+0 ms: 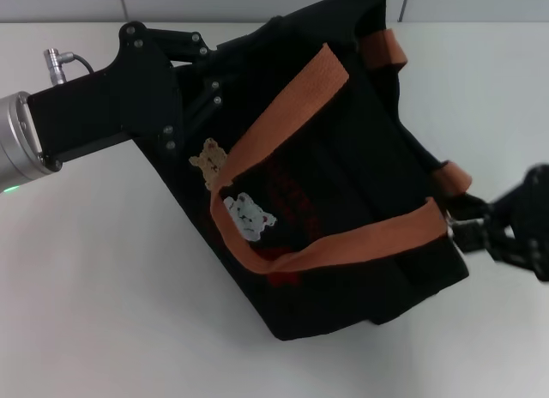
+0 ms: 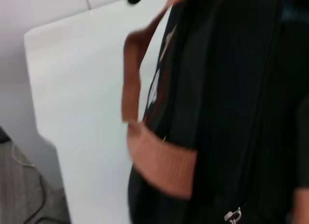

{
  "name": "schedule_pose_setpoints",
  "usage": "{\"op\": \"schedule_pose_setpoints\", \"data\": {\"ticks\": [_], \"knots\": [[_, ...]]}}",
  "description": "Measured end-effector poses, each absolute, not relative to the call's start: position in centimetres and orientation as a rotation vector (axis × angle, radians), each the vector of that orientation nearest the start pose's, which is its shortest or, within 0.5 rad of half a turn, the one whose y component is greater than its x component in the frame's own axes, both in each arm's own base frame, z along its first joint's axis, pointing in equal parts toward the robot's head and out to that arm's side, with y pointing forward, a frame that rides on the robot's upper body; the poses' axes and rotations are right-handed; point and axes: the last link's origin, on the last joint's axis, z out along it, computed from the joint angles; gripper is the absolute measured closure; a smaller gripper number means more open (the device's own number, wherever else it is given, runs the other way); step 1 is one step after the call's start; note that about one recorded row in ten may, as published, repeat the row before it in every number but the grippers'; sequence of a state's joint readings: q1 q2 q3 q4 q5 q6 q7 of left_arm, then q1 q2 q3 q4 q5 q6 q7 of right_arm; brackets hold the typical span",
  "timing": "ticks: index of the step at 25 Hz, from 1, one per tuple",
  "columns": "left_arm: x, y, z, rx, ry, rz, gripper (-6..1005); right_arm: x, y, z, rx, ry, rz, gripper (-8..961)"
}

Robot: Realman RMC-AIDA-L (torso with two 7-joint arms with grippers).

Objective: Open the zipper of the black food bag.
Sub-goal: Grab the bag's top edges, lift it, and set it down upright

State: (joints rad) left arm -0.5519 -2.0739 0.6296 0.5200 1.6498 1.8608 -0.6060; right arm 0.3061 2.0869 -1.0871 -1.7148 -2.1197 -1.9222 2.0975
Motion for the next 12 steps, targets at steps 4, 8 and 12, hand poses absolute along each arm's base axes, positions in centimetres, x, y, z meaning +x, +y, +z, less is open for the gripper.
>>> {"op": "schedule_pose_setpoints", "data": {"ticks": [4,8,12], "knots": [[-21.4,31.5,2.6,-2.369,0.432,-1.153,885,19.4,25.9,7.0,-2.961,0.614,-0.017,954],[-21.3,31.5,2.5,-2.372,0.437,-1.153,885,20.5,26.1,7.3,-2.931,0.707,0.069,920],[-21.2,31.5,2.5,-2.374,0.439,-1.154,886,21.1,26.8,8.2,-2.877,0.802,0.198,875]]}}
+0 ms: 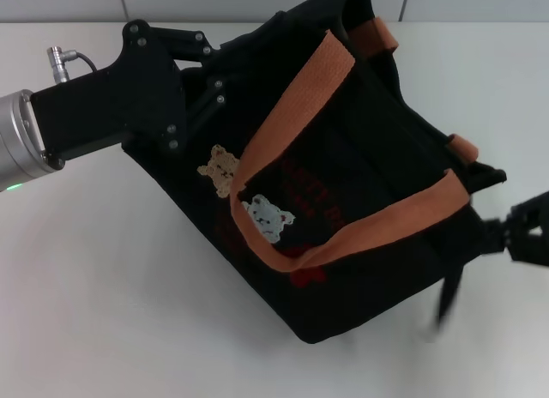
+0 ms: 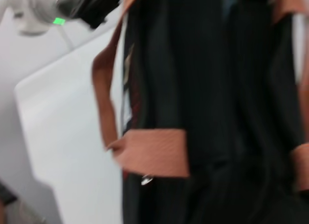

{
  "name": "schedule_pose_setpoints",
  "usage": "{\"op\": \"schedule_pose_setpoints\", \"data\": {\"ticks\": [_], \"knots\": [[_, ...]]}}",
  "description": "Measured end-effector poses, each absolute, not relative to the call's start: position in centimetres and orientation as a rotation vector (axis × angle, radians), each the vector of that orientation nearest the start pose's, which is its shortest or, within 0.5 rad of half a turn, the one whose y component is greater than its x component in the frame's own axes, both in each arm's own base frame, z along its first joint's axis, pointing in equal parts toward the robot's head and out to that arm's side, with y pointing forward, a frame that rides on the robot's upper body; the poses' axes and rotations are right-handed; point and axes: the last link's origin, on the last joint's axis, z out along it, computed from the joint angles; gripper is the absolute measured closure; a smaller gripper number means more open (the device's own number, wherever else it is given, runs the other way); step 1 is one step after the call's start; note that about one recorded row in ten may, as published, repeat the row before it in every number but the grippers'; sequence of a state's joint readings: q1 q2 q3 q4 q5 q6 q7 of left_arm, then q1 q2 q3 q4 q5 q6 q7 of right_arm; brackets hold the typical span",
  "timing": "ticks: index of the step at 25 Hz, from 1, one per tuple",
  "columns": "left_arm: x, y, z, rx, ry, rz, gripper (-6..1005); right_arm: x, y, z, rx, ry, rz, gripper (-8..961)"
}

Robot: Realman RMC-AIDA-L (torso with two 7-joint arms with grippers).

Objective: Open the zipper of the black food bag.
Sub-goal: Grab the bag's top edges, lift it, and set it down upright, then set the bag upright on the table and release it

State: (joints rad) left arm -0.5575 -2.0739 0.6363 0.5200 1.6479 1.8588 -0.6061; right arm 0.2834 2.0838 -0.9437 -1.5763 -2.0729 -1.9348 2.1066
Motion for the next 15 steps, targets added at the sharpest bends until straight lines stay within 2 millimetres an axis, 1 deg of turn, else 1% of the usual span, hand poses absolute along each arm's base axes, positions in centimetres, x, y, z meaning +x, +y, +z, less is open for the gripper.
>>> {"op": "schedule_pose_setpoints", "data": {"ticks": [3,5,8,11,14,15], "knots": [[-21.3,31.5,2.5,-2.374,0.437,-1.154,887,21.9,27.2,9.2,-2.804,0.811,0.257,841],[-21.4,31.4,2.5,-2.374,0.434,-1.153,888,22.6,27.4,10.1,-2.760,0.811,0.291,802],[-21.4,31.4,2.5,-2.373,0.433,-1.152,889,24.0,27.6,11.1,-2.700,0.778,0.282,743],[-21.4,31.4,2.5,-2.373,0.432,-1.152,890,25.1,27.9,11.1,-2.684,0.735,0.218,685],[-21.4,31.4,2.5,-2.374,0.435,-1.153,890,25.4,28.3,10.6,-2.687,0.700,0.178,626],[-21.3,31.5,2.5,-2.374,0.436,-1.154,891,25.4,28.6,10.3,-2.687,0.694,0.173,587]]}}
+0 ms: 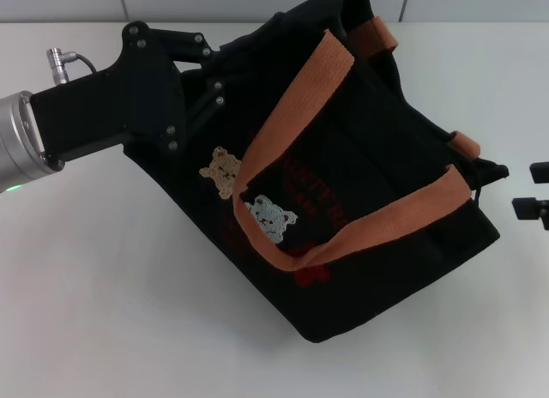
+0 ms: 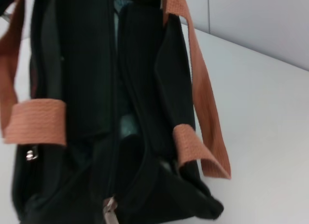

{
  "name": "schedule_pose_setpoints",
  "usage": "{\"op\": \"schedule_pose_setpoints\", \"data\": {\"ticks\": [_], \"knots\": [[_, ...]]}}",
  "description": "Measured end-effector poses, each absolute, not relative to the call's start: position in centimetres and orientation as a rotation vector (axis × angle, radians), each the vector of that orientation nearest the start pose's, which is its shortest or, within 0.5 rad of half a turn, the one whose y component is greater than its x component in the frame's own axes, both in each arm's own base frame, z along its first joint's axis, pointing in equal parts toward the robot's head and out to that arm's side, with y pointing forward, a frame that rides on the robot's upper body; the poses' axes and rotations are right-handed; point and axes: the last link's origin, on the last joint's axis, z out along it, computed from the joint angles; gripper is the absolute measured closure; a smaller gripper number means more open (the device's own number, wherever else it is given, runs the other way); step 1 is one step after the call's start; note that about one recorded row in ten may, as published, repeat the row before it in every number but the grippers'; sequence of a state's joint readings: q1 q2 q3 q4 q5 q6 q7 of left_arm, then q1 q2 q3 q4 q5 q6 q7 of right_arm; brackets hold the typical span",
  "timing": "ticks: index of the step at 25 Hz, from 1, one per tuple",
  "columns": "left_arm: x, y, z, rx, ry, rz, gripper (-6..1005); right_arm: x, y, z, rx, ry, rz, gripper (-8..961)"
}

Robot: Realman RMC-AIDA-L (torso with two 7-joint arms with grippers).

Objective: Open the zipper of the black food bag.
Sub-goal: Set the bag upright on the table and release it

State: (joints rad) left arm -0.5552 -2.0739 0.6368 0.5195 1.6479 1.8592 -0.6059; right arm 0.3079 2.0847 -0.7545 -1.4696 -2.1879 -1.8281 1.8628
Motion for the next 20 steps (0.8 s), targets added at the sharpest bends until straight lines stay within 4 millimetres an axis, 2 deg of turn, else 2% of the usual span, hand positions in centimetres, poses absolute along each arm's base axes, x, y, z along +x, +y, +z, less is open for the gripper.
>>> {"op": "schedule_pose_setpoints", "data": {"ticks": [5,7,13,18,20], "knots": [[-21.2,31.5,2.4,-2.375,0.440,-1.156,892,25.2,30.3,8.4,-2.681,0.656,0.167,395],[-21.2,31.5,2.4,-2.375,0.440,-1.156,892,24.7,30.9,7.2,-2.687,0.624,0.178,347],[-21.4,31.4,2.4,-2.376,0.428,-1.155,893,23.9,31.7,4.9,-2.756,0.554,0.221,448],[-21.4,31.5,2.2,-2.380,0.416,-1.152,894,23.5,32.7,3.6,-2.789,0.488,0.266,698],[-21.5,31.4,2.1,-2.383,0.411,-1.146,894,23.3,33.0,3.7,-2.776,0.459,0.296,717]]}}
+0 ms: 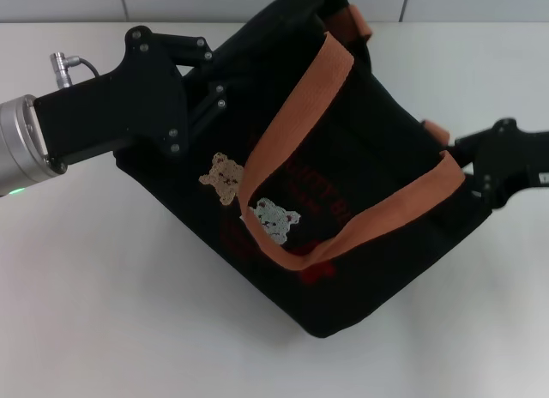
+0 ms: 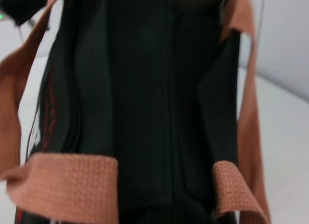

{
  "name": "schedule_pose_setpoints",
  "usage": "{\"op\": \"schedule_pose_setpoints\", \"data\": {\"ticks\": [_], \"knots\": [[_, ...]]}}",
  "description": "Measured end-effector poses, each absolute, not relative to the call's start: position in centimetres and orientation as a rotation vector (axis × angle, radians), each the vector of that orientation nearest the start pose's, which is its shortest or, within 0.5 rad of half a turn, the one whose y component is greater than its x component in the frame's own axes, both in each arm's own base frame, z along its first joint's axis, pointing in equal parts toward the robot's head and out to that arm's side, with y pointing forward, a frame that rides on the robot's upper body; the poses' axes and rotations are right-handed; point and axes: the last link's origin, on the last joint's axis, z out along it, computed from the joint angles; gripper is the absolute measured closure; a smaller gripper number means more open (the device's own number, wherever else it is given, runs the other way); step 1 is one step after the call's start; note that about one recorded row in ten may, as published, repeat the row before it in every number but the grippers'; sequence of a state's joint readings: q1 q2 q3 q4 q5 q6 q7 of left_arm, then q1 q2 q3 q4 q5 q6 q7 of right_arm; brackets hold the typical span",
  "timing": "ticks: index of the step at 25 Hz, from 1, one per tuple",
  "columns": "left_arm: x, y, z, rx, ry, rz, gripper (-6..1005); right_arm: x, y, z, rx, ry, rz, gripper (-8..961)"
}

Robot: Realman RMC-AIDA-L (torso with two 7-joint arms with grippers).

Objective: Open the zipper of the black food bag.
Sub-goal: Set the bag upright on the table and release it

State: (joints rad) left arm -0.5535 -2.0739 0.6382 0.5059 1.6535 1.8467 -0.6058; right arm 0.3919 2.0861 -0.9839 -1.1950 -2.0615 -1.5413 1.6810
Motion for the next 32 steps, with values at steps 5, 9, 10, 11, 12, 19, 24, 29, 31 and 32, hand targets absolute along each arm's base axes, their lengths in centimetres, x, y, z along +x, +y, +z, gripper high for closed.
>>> {"op": "schedule_pose_setpoints", "data": {"ticks": [5,9,10,11,12,19,24,29,31,32], "knots": [[-22.3,31.5,1.3,-2.399,0.336,-1.115,895,22.7,34.5,4.8,-2.647,0.443,0.390,764],[-23.2,31.6,-0.4,-2.401,0.226,-1.068,896,21.8,36.2,5.6,-2.538,0.407,0.426,801],[-23.5,31.6,-0.9,-2.402,0.202,-1.055,896,21.6,36.8,5.8,-2.501,0.400,0.431,807],[-23.6,31.6,-1.3,-2.403,0.181,-1.047,897,21.2,37.5,5.9,-2.466,0.391,0.437,813],[-23.9,31.5,-1.8,-2.406,0.147,-1.036,897,20.9,38.0,6.0,-2.442,0.384,0.443,820],[-25.5,30.3,-4.4,-2.421,-0.070,-1.007,898,18.9,39.9,5.2,-2.429,0.409,0.544,786],[-26.0,29.3,-4.9,-2.413,-0.139,-1.028,899,19.9,39.9,4.2,-2.449,0.464,0.513,721],[-26.3,28.8,-4.1,-2.403,-0.150,-1.063,900,20.6,39.4,4.7,-2.419,0.489,0.526,649],[-26.4,28.7,-3.7,-2.397,-0.144,-1.073,825,20.7,39.3,5.0,-2.410,0.491,0.535,610],[-26.6,28.6,-3.4,-2.390,-0.138,-1.077,787,20.7,39.2,5.2,-2.403,0.492,0.548,590]]}}
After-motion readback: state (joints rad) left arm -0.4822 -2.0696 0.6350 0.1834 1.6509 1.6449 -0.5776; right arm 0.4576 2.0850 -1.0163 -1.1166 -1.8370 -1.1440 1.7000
